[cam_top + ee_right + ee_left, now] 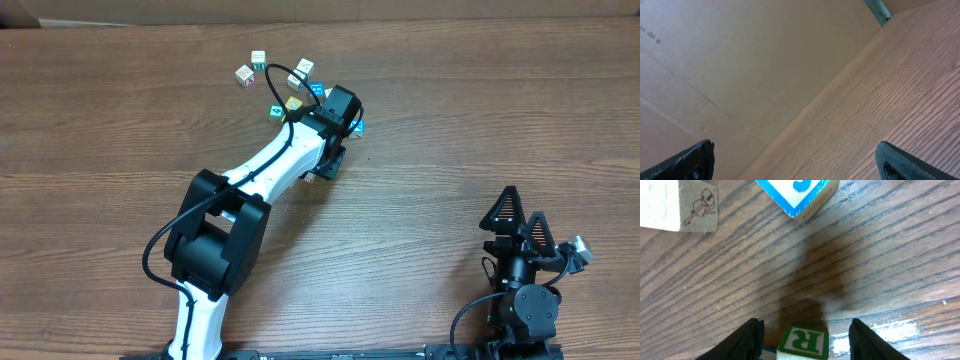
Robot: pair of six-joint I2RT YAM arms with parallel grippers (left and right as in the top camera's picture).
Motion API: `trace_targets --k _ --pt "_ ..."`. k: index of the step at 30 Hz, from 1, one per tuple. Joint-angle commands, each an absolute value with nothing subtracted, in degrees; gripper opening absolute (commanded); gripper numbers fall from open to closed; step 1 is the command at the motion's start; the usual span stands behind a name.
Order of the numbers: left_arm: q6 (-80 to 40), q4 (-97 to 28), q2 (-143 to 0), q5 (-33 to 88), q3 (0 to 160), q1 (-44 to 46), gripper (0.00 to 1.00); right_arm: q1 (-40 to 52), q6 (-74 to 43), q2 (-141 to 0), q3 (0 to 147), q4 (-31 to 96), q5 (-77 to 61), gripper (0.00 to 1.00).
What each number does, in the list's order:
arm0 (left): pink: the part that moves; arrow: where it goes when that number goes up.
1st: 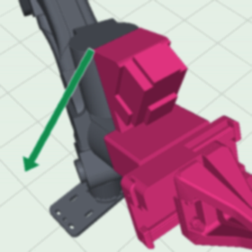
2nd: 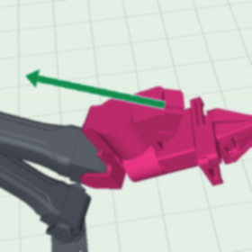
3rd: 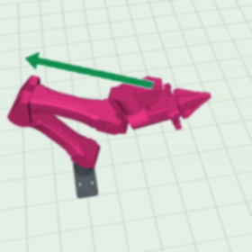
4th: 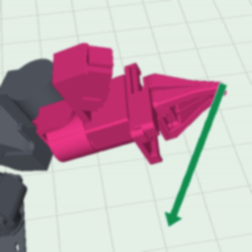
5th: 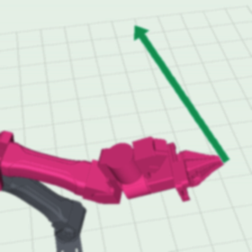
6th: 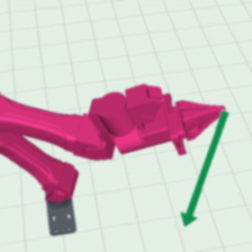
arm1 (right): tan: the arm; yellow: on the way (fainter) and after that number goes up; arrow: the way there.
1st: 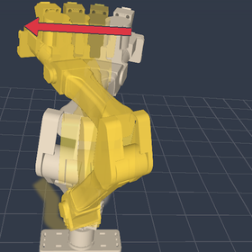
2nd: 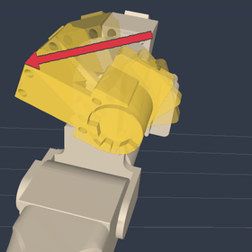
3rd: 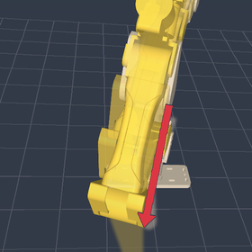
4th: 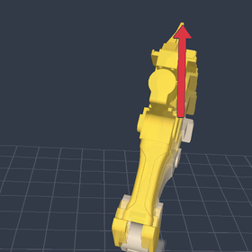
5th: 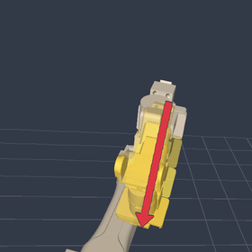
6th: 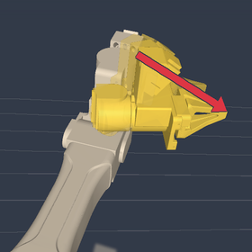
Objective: Form a circle
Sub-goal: 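Open the left gripper and retract it up-left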
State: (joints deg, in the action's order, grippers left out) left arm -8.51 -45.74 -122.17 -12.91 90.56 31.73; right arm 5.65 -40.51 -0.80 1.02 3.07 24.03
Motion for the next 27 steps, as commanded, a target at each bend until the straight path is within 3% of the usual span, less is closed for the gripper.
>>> trace_targets --k 1,8,12,20,21,23,27 --pt "-7.7 -45.9 -122.4 -14.0 94.6 30.8 0.52 5.4 -40.5 -0.2 0.4 3.1 24.4 1.0" --pt "-12.1 -50.3 -122.3 -14.0 105.6 26.1 0.54 5.4 -40.5 -0.2 0.4 3.1 24.4 1.0" --pt "-18.1 -52.7 -122.3 -13.5 109.8 20.9 0.7 5.4 -40.5 -0.2 0.4 3.1 24.4 1.0" --pt "-18.5 -54.4 -122.4 -2.4 110.3 9.3 0.76 5.4 -40.5 -0.2 0.4 3.1 24.4 1.0" --pt "-18.5 -54.6 -122.4 -1.6 110.3 7.9 0.78 5.4 -40.5 -0.2 0.4 3.1 24.4 1.0" --pt "-18.5 -54.8 -122.4 -1.4 110.3 5.4 0.98 5.4 -40.5 -0.2 0.4 3.1 24.4 1.0" --pt "-18.5 -55.7 -122.4 -1.4 110.3 1.8 1.0 5.4 -40.5 -0.2 0.4 3.0 24.4 1.0"
